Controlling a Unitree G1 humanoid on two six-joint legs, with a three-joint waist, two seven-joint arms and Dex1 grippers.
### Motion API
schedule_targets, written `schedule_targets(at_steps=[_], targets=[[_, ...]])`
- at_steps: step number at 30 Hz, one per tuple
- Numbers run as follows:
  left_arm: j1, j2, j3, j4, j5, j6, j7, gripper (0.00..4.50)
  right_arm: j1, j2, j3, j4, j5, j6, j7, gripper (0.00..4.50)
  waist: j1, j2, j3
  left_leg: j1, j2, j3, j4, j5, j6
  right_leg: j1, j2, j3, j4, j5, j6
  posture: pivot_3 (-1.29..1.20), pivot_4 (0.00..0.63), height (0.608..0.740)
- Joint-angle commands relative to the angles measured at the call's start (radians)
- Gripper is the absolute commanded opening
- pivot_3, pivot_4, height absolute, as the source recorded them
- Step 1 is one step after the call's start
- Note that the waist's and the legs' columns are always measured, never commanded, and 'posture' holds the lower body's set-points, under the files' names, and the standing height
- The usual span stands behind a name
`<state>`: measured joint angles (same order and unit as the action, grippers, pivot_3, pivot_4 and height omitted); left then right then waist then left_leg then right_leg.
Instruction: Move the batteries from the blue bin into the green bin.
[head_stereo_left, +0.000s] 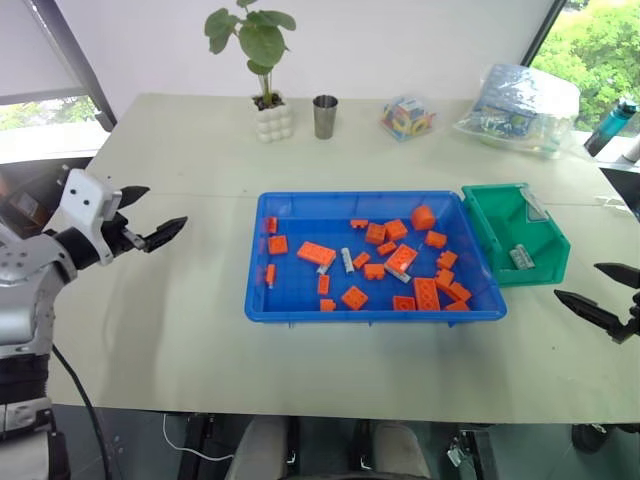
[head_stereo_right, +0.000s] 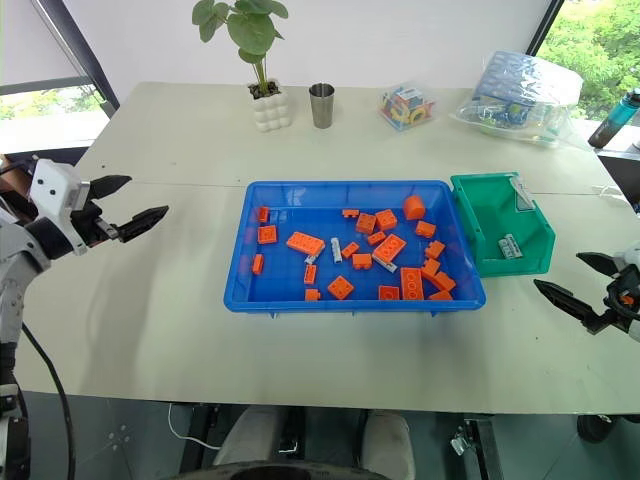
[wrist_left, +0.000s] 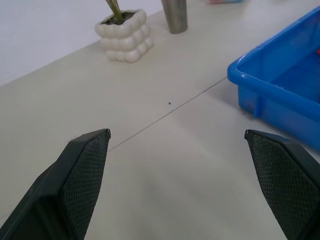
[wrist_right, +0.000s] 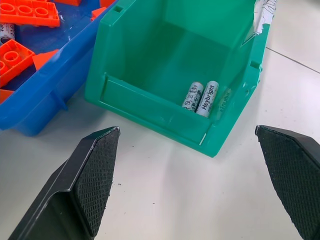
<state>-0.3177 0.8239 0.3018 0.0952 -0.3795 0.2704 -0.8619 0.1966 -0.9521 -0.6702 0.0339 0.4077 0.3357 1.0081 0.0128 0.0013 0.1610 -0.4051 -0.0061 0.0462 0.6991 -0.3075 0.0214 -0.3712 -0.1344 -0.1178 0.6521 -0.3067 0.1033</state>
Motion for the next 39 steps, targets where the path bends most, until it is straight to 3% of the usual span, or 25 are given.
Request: schedule_targets(at_steps=[1, 12, 16, 23, 31, 39], targets=[[-0.008, 0.018, 0.018, -0.040, -0.028, 0.023, -0.018, 4.50, -0.006, 0.003, -0.018, -0.006, 0.011, -0.008, -0.005, 4.49, 0.000, 0.000, 0.000, 0.000, 0.000, 0.000, 0.000, 0.000, 0.000, 0.000, 0.000, 0.000, 0.000, 0.000, 0.000, 0.00, 0.150, 0.699], [-0.005, 0.023, 0.023, -0.052, -0.046, 0.073, -0.043, 4.50, -0.005, 0.007, -0.040, -0.036, 0.071, 0.051, 0.017, 4.49, 0.000, 0.000, 0.000, 0.000, 0.000, 0.000, 0.000, 0.000, 0.000, 0.000, 0.000, 0.000, 0.000, 0.000, 0.000, 0.00, 0.150, 0.699], [-0.007, 0.018, 0.016, -0.062, -0.034, 0.065, -0.042, 4.50, -0.016, -0.006, -0.017, -0.014, 0.017, 0.003, -0.018, 4.49, 0.000, 0.000, 0.000, 0.000, 0.000, 0.000, 0.000, 0.000, 0.000, 0.000, 0.000, 0.000, 0.000, 0.000, 0.000, 0.00, 0.150, 0.699], [-0.001, 0.008, -0.001, -0.103, -0.085, 0.124, -0.086, 4.50, -0.150, -0.055, -0.003, -0.049, 0.085, 0.075, 0.001, 4.49, -0.002, 0.000, 0.000, 0.000, 0.000, 0.000, 0.000, 0.000, 0.000, 0.000, 0.000, 0.000, 0.000, 0.000, 0.000, 0.00, 0.150, 0.699], [-0.066, 0.046, -0.044, -0.195, -0.178, 0.231, -0.200, 4.50, -0.434, -0.117, 0.277, -0.218, 0.153, 0.190, 0.057, 4.49, -0.003, 0.001, 0.001, 0.000, 0.001, 0.000, 0.000, 0.000, -0.001, -0.001, 0.001, 0.000, 0.000, 0.000, 0.000, 0.00, 0.150, 0.699], [-0.034, 0.103, -0.119, -0.382, -0.264, 0.306, -0.330, 4.50, -0.803, 0.139, 0.784, -0.295, 0.022, 0.350, -0.059, 4.49, -0.009, 0.001, 0.002, -0.002, 0.001, -0.001, 0.000, 0.001, -0.001, -0.002, 0.001, 0.000, -0.001, 0.000, 0.000, 0.00, 0.150, 0.699]])
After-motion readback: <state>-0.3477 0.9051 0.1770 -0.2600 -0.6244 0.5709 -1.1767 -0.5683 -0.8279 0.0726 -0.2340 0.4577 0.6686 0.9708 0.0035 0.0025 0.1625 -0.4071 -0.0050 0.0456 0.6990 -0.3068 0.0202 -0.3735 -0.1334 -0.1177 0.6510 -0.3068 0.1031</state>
